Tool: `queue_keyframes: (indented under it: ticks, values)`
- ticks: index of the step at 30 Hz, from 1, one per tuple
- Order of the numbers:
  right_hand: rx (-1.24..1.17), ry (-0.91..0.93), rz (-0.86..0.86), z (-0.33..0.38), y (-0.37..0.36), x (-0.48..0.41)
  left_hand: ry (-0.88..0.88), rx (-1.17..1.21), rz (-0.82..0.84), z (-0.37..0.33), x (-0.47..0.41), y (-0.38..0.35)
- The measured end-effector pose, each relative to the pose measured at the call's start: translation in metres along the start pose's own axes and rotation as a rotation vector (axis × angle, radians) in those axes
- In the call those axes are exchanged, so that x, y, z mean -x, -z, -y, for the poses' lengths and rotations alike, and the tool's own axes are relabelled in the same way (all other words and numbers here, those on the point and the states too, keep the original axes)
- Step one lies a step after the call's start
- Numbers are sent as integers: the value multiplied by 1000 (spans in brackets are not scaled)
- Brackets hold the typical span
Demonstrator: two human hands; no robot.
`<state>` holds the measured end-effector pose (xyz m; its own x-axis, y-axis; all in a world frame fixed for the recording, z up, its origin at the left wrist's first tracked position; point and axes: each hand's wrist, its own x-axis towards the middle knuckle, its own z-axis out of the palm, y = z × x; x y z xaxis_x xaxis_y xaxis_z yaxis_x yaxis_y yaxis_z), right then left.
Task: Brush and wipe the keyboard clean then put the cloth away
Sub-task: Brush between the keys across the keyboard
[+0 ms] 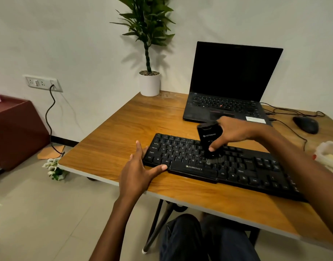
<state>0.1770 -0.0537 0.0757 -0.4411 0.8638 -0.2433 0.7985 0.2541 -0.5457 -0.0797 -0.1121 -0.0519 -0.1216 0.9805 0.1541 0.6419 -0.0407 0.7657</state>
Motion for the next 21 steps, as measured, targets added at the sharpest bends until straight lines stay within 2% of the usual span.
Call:
queue_keyframes:
  ticks: [4, 6, 10, 14, 18, 19, 21]
  values:
    - [-246, 181, -240, 36, -26, -48, 5, -8, 5, -1, 0, 1]
    - [-311, 213, -320, 47, -48, -73, 2, -12, 3, -2, 0, 1]
    - [-266, 181, -231, 32, -55, -77, -6, -14, -8, -1, 0, 1]
    - [-182, 116, -84, -5, -18, -42, -11, -11, -14, -2, 0, 0]
    - [0, -41, 95, -19, 17, -31, -22, 3, -24, -1, 1, 1]
    - [40, -62, 118, -15, 21, -34, -22, 3, -23, 0, 1, 1]
    - [-16, -13, 60, 1, 18, -48, -24, 2, -18, -1, 1, 1]
